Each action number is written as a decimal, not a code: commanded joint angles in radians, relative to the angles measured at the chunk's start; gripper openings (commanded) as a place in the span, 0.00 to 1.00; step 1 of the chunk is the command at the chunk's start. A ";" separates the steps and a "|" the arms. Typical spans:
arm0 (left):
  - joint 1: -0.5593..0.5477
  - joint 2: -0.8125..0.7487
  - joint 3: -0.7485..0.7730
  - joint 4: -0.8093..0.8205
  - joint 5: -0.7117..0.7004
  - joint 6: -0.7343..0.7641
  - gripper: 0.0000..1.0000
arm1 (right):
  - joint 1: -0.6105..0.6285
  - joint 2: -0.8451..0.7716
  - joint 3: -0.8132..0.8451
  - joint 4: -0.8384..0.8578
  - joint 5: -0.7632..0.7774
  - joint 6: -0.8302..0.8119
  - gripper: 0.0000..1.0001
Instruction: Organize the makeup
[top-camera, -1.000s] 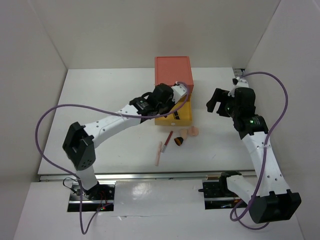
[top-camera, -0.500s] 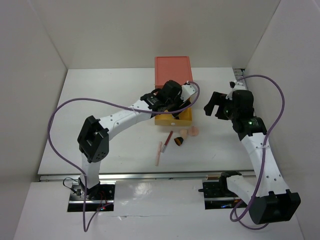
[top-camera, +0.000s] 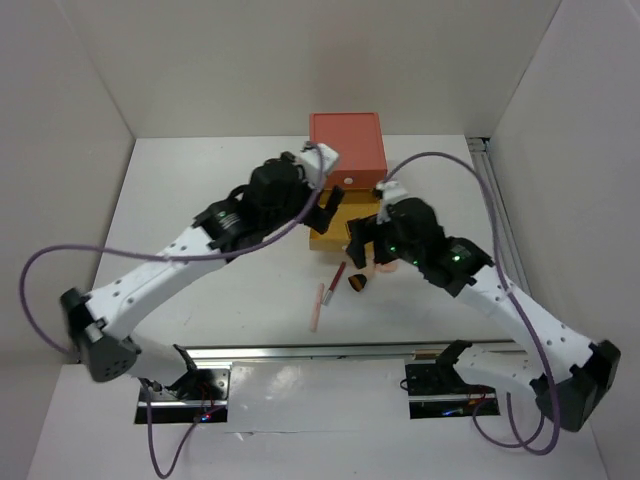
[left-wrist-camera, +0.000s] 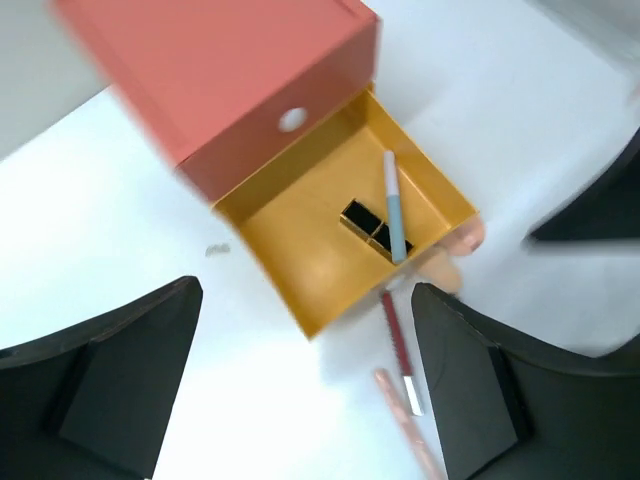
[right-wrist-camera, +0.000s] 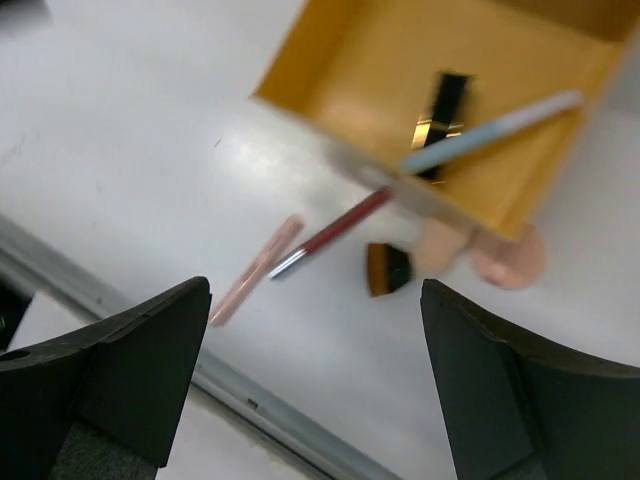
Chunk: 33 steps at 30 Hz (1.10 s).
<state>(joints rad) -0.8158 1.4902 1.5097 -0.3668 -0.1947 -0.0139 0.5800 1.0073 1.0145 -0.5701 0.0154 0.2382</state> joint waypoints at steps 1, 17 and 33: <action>0.001 -0.172 -0.092 -0.090 -0.196 -0.325 1.00 | 0.261 0.100 0.055 -0.031 0.269 0.071 0.93; 0.011 -0.625 -0.548 -0.524 -0.264 -0.896 1.00 | 0.607 0.617 -0.019 0.202 0.242 0.411 0.73; 0.001 -0.743 -0.579 -0.528 -0.189 -0.885 1.00 | 0.678 0.771 0.016 0.135 0.460 0.834 0.64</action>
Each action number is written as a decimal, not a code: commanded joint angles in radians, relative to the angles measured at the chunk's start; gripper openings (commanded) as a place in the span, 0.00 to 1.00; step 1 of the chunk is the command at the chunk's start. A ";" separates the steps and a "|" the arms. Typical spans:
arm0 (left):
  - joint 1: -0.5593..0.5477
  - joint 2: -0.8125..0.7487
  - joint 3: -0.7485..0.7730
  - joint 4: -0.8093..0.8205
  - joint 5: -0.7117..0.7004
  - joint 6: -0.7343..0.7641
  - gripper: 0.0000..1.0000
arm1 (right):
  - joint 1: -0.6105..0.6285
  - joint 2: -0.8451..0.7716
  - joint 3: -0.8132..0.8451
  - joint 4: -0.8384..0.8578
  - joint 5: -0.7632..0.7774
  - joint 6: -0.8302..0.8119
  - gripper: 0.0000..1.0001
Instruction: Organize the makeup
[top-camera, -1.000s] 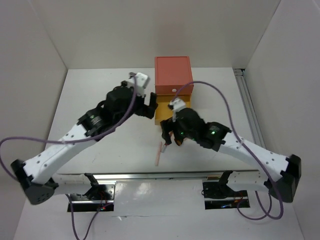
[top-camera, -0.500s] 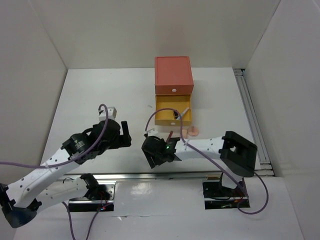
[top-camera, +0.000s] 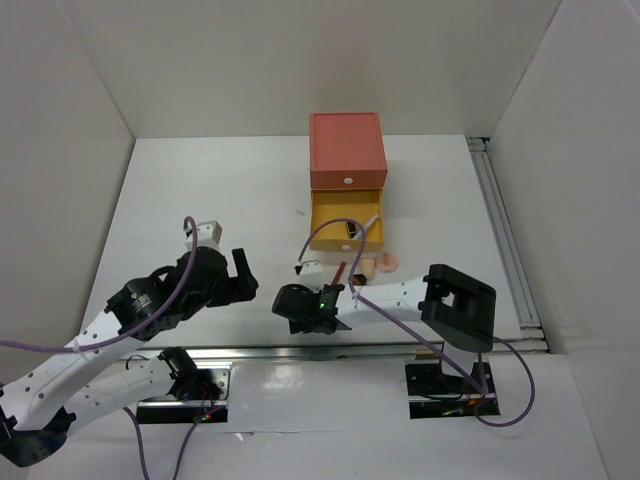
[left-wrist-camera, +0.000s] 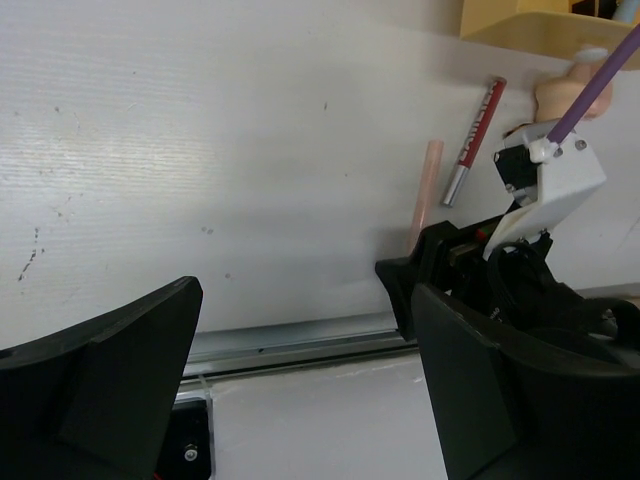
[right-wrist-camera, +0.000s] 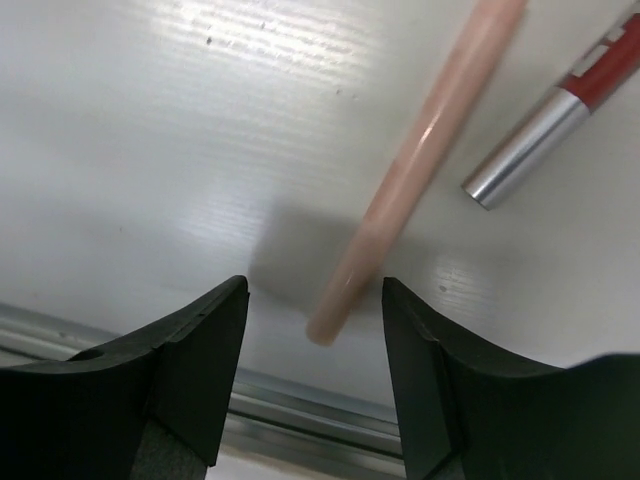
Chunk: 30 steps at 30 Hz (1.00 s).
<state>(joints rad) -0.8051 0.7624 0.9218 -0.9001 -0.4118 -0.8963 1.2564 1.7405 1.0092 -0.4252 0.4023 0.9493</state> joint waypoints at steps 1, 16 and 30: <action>-0.009 -0.024 0.000 0.006 0.037 -0.003 1.00 | -0.008 0.056 0.022 -0.020 0.085 0.141 0.62; -0.009 -0.063 0.032 -0.060 0.021 0.016 0.99 | 0.028 0.206 0.199 0.043 0.060 -0.053 0.00; -0.009 -0.062 0.094 -0.053 -0.036 0.033 1.00 | -0.280 -0.240 0.180 0.201 -0.247 -0.832 0.00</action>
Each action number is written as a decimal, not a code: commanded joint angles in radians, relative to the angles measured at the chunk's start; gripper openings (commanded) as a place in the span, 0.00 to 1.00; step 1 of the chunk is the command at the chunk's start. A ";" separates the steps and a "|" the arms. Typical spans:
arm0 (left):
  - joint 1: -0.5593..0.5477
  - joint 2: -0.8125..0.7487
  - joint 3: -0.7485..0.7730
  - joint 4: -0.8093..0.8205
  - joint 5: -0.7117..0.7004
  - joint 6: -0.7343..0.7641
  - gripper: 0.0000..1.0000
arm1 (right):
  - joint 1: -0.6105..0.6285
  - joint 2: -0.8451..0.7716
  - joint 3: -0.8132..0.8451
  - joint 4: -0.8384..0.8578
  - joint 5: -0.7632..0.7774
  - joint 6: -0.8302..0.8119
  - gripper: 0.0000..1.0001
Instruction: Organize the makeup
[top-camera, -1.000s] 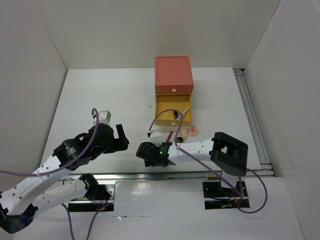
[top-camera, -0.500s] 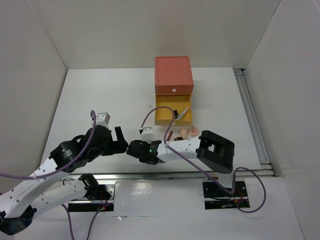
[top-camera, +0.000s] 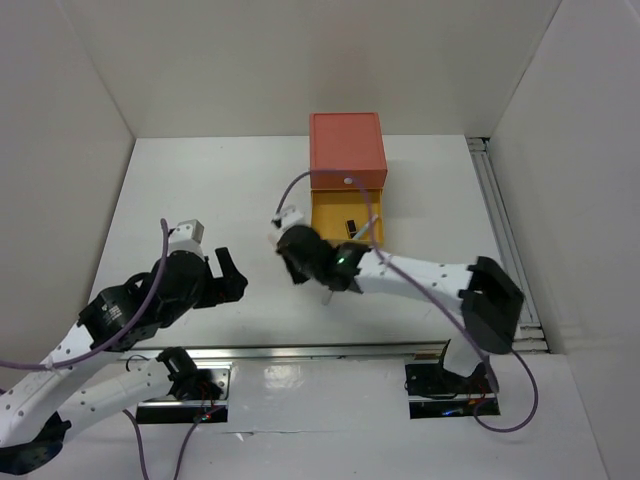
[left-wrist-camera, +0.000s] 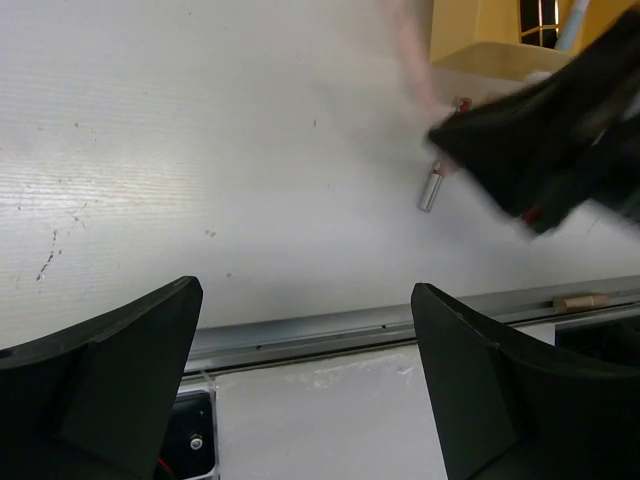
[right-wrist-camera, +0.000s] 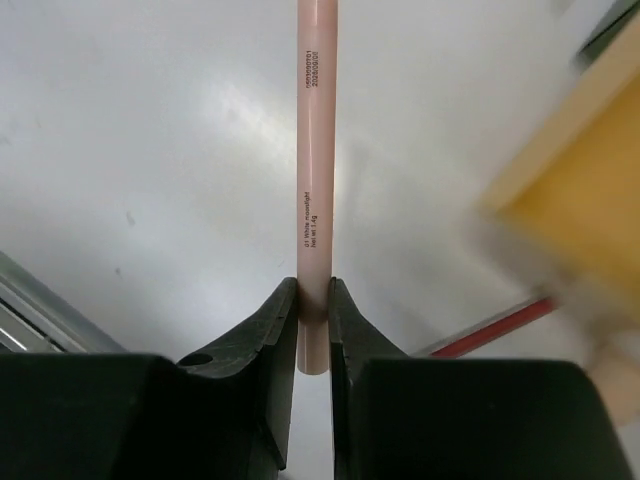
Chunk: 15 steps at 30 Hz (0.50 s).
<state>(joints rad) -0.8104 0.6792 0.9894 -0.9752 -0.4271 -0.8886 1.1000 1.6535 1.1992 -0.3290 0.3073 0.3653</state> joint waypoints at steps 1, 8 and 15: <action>-0.004 0.032 0.026 0.023 -0.021 0.025 1.00 | -0.206 -0.176 -0.022 0.105 -0.193 -0.329 0.00; -0.004 0.138 0.035 0.093 0.025 0.089 1.00 | -0.466 -0.170 0.069 -0.077 -0.448 -0.650 0.00; -0.004 0.215 -0.049 0.271 0.149 0.168 0.99 | -0.526 -0.109 0.074 -0.121 -0.349 -0.685 0.07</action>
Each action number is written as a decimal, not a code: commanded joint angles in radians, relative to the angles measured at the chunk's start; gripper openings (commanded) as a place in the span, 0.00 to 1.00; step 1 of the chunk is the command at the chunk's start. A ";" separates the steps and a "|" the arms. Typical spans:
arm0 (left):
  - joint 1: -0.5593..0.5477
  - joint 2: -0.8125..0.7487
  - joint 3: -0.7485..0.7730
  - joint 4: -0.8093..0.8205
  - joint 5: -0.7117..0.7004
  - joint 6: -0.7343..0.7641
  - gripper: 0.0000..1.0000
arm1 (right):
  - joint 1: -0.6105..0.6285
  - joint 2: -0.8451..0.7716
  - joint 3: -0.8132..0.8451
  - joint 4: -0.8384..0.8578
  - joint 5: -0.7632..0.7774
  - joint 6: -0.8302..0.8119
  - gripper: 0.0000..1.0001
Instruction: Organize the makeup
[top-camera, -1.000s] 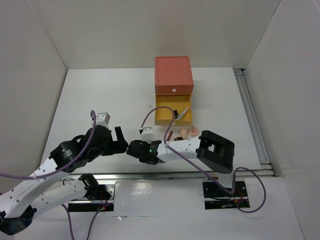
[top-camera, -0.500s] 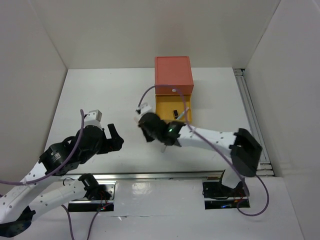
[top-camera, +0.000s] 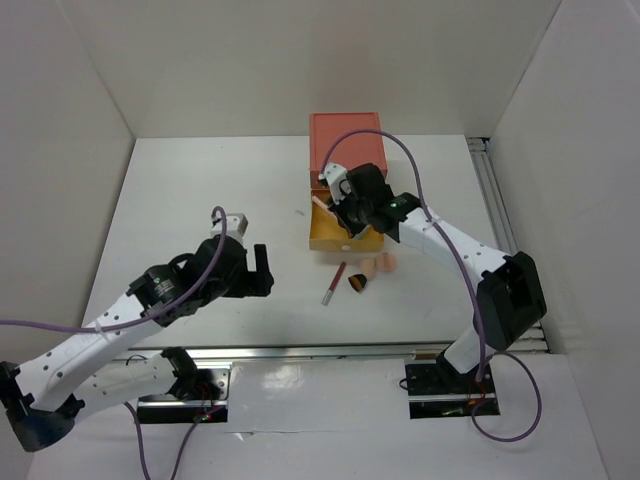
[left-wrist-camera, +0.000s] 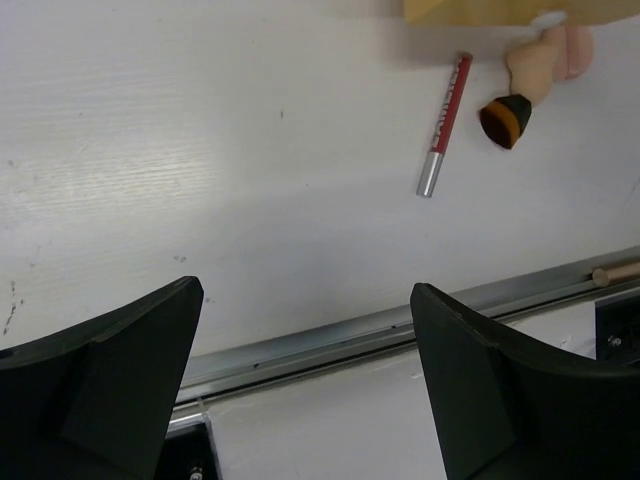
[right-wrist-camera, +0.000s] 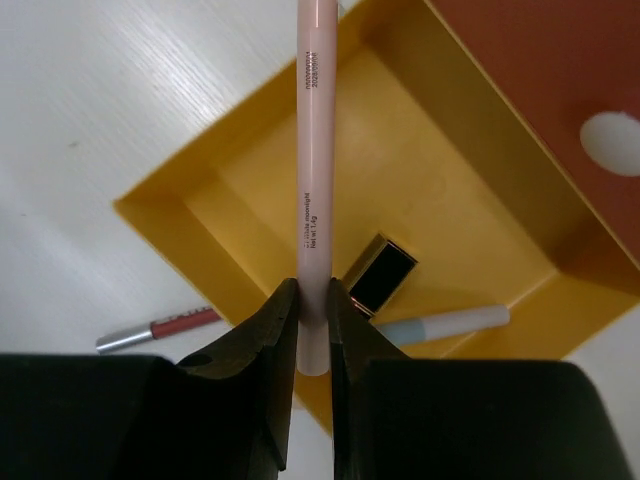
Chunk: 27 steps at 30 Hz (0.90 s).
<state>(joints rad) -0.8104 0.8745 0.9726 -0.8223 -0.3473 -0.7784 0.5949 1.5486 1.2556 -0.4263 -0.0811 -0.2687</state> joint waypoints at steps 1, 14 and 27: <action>-0.018 0.040 -0.041 0.139 0.080 0.067 0.99 | -0.033 -0.004 0.018 -0.002 0.100 -0.034 0.13; -0.274 0.331 -0.023 0.343 -0.025 -0.045 0.81 | 0.014 -0.162 0.001 0.015 0.295 0.190 0.73; -0.354 0.576 -0.112 0.790 -0.249 -0.060 0.80 | -0.110 -0.570 -0.174 -0.052 0.419 0.575 0.81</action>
<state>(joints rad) -1.1538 1.3998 0.8463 -0.1822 -0.4957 -0.8249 0.4953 1.0241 1.1095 -0.4583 0.3511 0.2424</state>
